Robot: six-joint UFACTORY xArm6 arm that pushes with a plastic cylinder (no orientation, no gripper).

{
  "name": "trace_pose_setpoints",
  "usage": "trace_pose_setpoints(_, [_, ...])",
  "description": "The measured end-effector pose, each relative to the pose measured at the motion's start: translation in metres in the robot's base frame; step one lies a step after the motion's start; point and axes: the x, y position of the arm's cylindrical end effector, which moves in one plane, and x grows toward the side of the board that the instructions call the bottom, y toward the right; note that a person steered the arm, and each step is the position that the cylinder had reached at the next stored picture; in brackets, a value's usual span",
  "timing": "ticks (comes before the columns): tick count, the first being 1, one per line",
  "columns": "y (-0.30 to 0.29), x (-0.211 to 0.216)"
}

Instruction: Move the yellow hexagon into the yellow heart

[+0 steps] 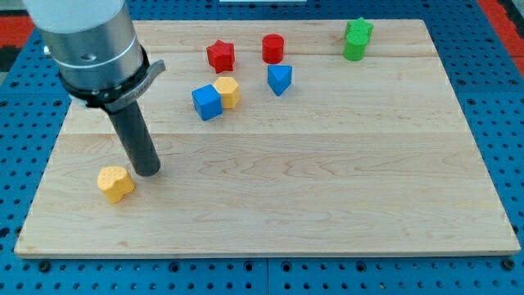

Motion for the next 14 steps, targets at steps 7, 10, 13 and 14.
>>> trace_pose_setpoints(7, [0.087, -0.160])
trace_pose_setpoints(10, [0.004, -0.119])
trace_pose_setpoints(13, [-0.045, -0.083])
trace_pose_setpoints(14, [-0.047, -0.049])
